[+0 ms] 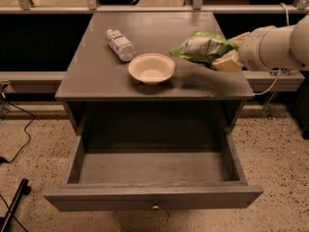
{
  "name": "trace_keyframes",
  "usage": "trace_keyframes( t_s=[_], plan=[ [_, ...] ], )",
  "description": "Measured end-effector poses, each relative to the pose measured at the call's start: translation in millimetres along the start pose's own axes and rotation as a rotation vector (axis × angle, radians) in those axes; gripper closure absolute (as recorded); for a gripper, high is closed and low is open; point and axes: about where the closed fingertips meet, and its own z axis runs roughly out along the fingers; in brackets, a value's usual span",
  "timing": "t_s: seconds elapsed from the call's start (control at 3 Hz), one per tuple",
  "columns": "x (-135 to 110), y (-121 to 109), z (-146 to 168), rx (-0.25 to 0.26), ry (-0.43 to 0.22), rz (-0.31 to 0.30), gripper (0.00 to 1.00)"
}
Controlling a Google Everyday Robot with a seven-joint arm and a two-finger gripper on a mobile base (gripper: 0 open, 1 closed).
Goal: Pick green rice chip bag from top drawer and place on counter
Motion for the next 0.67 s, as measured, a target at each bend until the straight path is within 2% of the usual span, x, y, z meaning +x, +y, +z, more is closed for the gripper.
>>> trace_keyframes(
  t_s=[0.33,0.67],
  plan=[
    [26,-13,10,0.041,0.067,0.098,1.0],
    [41,-12,14,0.042,0.106,0.164,0.82]
  ],
)
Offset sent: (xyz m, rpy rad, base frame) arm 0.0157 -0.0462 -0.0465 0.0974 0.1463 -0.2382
